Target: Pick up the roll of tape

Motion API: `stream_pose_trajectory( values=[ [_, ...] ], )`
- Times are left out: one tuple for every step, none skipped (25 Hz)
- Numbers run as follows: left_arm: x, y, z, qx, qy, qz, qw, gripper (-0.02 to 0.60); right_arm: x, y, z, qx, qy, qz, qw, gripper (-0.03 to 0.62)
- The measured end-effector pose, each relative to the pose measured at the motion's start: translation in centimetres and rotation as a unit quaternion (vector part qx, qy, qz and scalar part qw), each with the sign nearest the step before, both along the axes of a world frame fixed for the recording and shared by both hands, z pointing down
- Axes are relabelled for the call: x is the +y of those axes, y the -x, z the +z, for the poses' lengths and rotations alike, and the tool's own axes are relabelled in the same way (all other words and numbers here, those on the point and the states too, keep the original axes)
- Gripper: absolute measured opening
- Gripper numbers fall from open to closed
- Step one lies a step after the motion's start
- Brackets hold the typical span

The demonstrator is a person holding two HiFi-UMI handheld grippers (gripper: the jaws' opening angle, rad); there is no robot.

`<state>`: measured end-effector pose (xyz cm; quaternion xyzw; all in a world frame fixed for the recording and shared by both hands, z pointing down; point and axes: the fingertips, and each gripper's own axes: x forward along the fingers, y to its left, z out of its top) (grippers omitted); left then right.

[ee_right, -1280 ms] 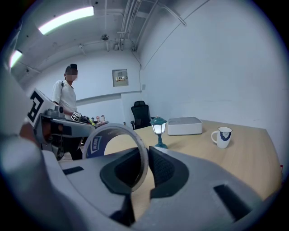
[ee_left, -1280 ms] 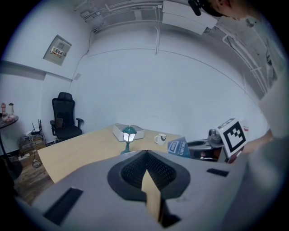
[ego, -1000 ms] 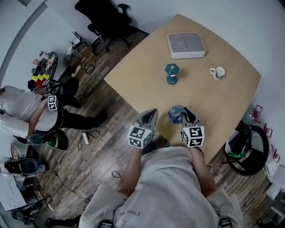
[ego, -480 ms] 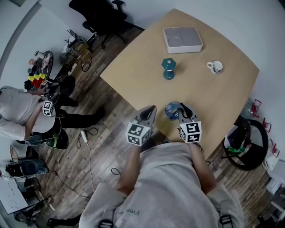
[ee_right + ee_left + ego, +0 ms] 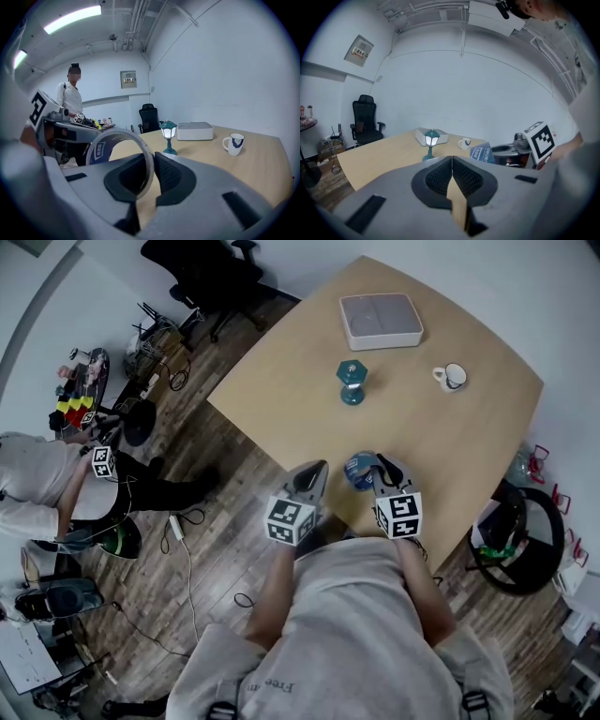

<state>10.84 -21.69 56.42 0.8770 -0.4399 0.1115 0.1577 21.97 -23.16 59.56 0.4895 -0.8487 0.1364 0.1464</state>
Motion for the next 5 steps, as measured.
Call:
stream_pose_trajectory(
  values=[
    [0.01, 0.02, 0.01, 0.0, 0.0, 0.0, 1.0, 0.006, 0.0, 0.04, 0.03, 0.0, 0.0, 0.0, 1.0, 0.043],
    [0.02, 0.03, 0.04, 0.0, 0.001, 0.0, 1.0, 0.006, 0.0, 0.08, 0.06, 0.001, 0.001, -0.001, 1.0, 0.043],
    [0.04, 0.04, 0.07, -0.001, 0.001, 0.001, 1.0, 0.006, 0.01, 0.11, 0.09, 0.002, 0.001, -0.001, 1.0, 0.043],
    [0.06, 0.03, 0.11, -0.001, 0.001, 0.001, 1.0, 0.006, 0.02, 0.14, 0.12, 0.002, 0.001, -0.001, 1.0, 0.043],
    [0.09, 0.02, 0.15, -0.001, 0.002, 0.001, 1.0, 0.006, 0.04, 0.16, 0.15, 0.003, 0.001, -0.002, 1.0, 0.043]
  ],
)
